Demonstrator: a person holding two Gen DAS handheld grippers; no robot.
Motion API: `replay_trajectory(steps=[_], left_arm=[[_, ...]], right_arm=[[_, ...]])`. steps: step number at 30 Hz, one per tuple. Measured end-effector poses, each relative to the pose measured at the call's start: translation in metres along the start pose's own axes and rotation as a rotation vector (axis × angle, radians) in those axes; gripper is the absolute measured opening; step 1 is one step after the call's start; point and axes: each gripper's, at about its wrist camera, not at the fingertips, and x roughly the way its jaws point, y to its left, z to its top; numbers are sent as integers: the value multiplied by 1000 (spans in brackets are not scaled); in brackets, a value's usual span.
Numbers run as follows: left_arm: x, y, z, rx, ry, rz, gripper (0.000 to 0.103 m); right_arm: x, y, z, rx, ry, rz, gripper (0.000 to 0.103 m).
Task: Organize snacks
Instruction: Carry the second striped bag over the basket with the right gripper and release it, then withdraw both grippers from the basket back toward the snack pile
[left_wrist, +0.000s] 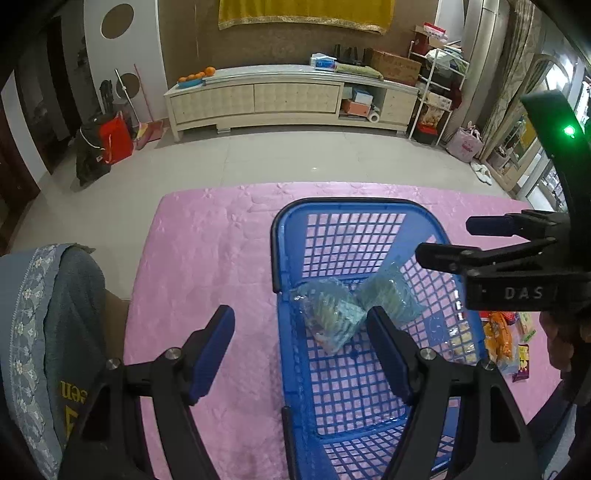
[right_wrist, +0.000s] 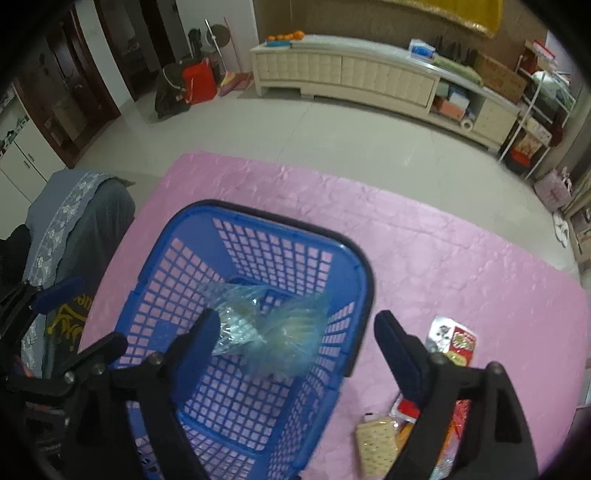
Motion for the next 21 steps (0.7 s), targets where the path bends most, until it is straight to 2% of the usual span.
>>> replay_trajectory(steps=[12, 21], left_arm=[[-39, -41, -18, 23, -52, -77, 72], [-63, -101, -29, 118, -69, -85, 72]], right_arm=[[-52, -46, -55, 87, 1, 24, 88], [-98, -86, -99, 150, -43, 19, 88]])
